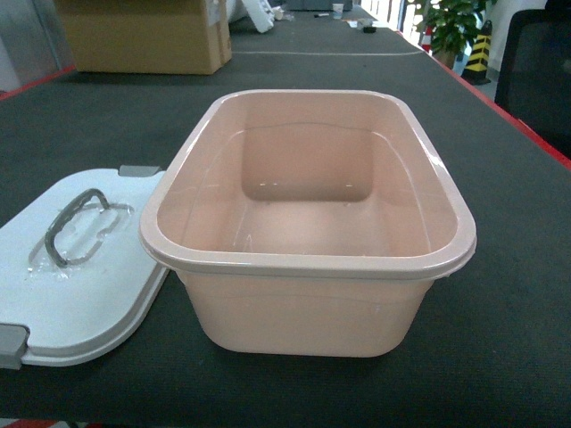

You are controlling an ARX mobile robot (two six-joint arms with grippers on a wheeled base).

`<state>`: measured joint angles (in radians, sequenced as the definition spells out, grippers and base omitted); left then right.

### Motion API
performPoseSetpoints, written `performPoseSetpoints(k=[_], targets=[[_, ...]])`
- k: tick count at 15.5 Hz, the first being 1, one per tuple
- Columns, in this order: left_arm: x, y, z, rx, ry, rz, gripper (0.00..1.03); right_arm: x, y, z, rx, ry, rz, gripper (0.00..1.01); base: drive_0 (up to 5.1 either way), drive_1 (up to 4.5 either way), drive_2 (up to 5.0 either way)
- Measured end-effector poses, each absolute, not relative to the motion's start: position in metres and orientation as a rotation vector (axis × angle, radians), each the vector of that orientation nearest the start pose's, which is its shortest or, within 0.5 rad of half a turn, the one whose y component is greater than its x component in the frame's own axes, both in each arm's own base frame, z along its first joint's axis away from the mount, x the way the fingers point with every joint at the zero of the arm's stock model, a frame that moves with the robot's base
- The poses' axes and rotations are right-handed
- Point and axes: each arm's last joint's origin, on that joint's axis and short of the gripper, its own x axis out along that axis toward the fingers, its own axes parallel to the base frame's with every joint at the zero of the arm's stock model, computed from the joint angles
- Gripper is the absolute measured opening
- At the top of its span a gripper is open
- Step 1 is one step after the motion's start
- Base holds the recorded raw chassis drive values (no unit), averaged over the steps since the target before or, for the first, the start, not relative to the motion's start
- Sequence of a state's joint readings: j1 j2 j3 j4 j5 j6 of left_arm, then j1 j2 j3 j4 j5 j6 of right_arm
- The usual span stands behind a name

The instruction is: Pick capacitor and pack into box

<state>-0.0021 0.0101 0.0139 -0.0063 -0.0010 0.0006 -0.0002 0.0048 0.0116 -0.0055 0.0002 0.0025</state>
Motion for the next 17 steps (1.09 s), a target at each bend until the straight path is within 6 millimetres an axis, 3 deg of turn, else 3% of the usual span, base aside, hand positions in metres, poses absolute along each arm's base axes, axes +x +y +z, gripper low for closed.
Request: performPoseSetpoints(k=[4,7,8,10,12,13,14,15,17], targets=[[0.099,0.0,0.167,0.011,0.006,-0.035,0.43,0.097,0.0,0.167,0.002,-0.001,0.0,0.98,0.0,0.0,0.0],[0.133,-0.025,0.176,0.004,-0.024,-0.183,0.43,0.097,0.0,0.167,0.002,-0.001,0.0,0.98,0.0,0.0,0.0],[0.152,-0.036,0.187,-0.009,-0.066,-0.177,0.43,0.097,0.0,0.167,0.002,-0.002,-0.001,0.98,0.0,0.0,0.0],[0.221,-0.083,0.225,-0.071,-0.18,-0.208,0.43,0.097,0.0,0.167,0.002,-0.002,0.0,0.98,0.0,0.0,0.0],[0.284,-0.145,0.213,-0.048,-0.031,-0.274,0.43,0.097,0.0,0.167,0.002,-0.002,0.0,0.98,0.0,0.0,0.0],[0.306,-0.171,0.204,-0.034,0.014,-0.281,0.43,0.097,0.0,0.167,0.002,-0.002,0.0,0.98,0.0,0.0,0.0],[0.325,-0.192,0.198,-0.029,0.04,-0.286,0.47,0.097,0.0,0.167,0.002,-0.002,0.0,0.98,0.0,0.0,0.0],[0.343,-0.21,0.194,-0.024,0.053,-0.293,0.6,0.097,0.0,0.167,0.002,-0.002,0.0,0.98,0.0,0.0,0.0],[0.355,-0.22,0.192,-0.019,0.002,-0.256,0.83,0.097,0.0,0.167,0.002,-0.001,0.0,0.98,0.0,0.0,0.0]])
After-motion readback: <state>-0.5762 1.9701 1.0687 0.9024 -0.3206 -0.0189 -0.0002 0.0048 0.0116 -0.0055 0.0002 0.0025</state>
